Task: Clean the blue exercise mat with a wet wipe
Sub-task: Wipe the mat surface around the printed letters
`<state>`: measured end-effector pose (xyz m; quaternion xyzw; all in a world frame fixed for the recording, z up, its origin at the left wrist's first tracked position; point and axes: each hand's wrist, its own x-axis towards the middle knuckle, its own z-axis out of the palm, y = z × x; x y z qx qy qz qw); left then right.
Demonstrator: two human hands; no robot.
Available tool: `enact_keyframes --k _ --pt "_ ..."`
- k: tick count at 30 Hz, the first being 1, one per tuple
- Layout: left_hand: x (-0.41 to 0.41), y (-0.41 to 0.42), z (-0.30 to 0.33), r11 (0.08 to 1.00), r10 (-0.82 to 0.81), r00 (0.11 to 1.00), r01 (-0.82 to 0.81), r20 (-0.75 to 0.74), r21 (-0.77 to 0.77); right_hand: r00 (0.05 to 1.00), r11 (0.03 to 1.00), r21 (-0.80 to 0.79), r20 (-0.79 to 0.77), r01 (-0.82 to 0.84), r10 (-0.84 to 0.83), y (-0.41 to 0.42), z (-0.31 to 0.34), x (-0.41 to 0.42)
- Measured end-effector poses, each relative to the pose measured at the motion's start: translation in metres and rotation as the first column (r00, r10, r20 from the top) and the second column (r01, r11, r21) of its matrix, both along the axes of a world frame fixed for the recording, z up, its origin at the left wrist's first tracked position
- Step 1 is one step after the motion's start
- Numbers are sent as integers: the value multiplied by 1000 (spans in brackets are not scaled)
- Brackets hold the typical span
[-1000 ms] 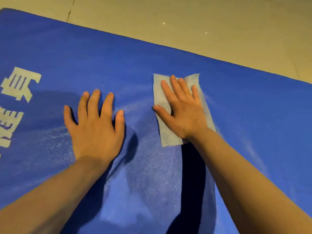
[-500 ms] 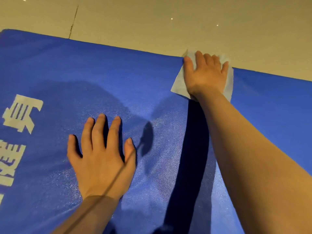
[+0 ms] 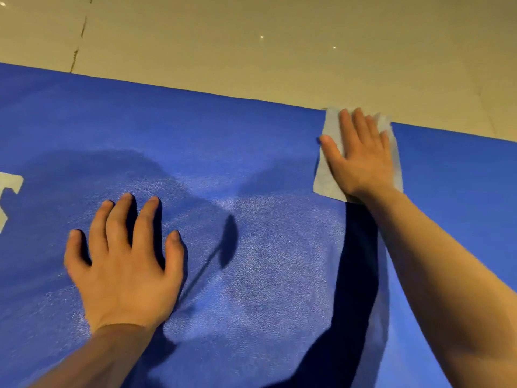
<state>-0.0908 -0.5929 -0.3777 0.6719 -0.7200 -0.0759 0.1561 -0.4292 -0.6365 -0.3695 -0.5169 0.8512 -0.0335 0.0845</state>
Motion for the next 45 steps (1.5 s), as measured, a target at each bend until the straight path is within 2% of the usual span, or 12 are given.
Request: enact_keyframes --k 4,11,14,18,21,23,25,29,33,38,42,45 --pt "0 1 2 1000 8 1000 -8 -18 19 957 963 33 -126 269 -263 53 9 -63" --pt "2 -1 -1 999 -6 1000 7 -15 37 701 701 42 18 712 -713 20 5 -27" --pt "2 0 -2 1000 -23 1000 23 -6 17 819 817 61 -24 573 -573 -14 3 28" --pt "2 -2 -3 999 -38 999 38 -25 11 996 996 32 10 89 -89 -38 -4 126" --pt "3 -2 -3 999 -38 999 39 -34 23 942 943 27 58 -333 331 -24 -5 150" --pt "3 -2 -5 999 -41 998 42 -49 26 892 894 -32 66 -447 448 -9 -4 121" --pt "7 -6 -9 996 -77 994 80 -72 37 934 935 -24 38 -355 355 6 -4 72" --pt "12 -11 -16 992 -108 988 115 -112 57 991 990 65 -63 125 -121 73 5 -47" --pt "8 -6 -13 994 -112 989 112 -97 -4 901 914 43 -189 404 -389 154 5 -96" --pt "7 -4 -12 998 -62 996 63 -67 4 718 719 -31 -37 695 -695 120 -4 -46" --pt "8 -6 -12 993 -113 992 114 -62 13 826 852 -8 -237 524 -511 78 -7 35" --pt "9 -9 -14 994 -100 991 103 -90 30 969 971 -46 -59 236 -239 60 -11 112"
